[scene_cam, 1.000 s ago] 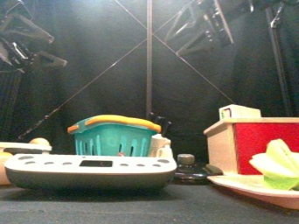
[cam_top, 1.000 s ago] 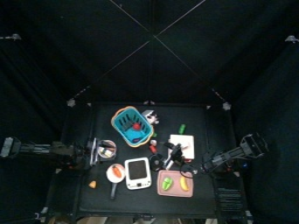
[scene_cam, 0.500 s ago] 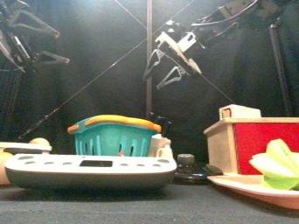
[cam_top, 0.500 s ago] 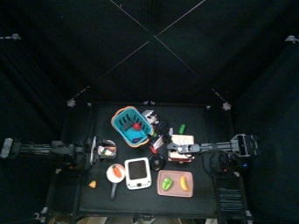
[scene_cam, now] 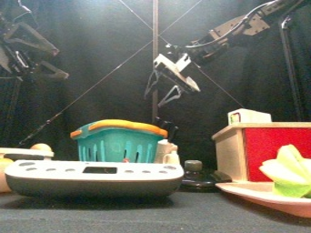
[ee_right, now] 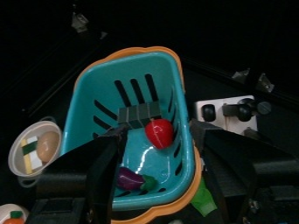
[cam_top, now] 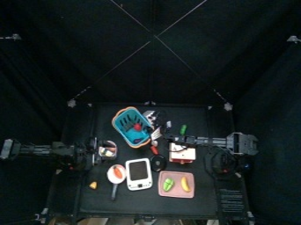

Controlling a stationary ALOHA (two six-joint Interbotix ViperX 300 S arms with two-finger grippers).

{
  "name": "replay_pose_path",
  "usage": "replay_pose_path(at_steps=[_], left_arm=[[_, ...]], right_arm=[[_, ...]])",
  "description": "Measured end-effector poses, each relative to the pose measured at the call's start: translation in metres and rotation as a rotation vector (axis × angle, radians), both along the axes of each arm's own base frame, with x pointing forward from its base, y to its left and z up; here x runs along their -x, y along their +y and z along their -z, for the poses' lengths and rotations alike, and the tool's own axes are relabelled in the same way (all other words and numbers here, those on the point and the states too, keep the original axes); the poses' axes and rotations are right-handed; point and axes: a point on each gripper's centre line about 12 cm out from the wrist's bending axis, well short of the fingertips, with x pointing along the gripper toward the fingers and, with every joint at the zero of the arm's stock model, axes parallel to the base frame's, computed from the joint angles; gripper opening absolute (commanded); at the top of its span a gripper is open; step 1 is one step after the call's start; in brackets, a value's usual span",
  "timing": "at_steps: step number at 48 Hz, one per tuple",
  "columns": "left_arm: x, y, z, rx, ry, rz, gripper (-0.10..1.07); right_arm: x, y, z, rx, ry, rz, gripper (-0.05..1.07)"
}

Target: Grab pan

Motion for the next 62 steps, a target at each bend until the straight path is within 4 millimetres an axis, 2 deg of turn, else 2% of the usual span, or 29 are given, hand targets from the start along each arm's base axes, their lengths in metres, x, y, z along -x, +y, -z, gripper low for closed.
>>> replay_pose_path(at_steps=[5,18,27,32,39,43,52,62], left_arm=[[0.001,0.000,0.003,0.000,0.017,-0.003,0.99],[0.010,-0.005,0.036,0.007,0.234,0.010,0.99],[0.013,-0.013,0.048,0.059,0.323,0.040,0.99],[0.012,-0.018,0.054,0.092,0.360,0.052,0.99],[0.010,-0.021,0.060,0.105,0.402,0.065,0.99],[0.010,-0.021,0.060,0.105,0.404,0.065,0.99],[0.007,-0.021,0.052,0.094,0.382,0.069,0.99],[0.001,-0.021,0.037,0.035,0.358,0.080,0.99]], right_arm=[[-0.002,-0.005,0.003,-0.005,0.004,0.013,0.92],[-0.002,-0.006,0.005,-0.008,0.008,0.016,0.92],[-0.005,0.004,0.006,-0.014,0.009,-0.014,0.92],[-0.011,0.021,0.008,-0.030,0.007,-0.052,0.92],[-0.023,0.066,0.012,-0.066,0.006,-0.160,0.92],[-0.034,0.096,0.020,-0.081,0.019,-0.238,0.92],[-0.061,0.144,0.045,-0.115,0.055,-0.358,0.92],[-0.097,0.165,0.073,-0.160,0.072,-0.392,0.92]])
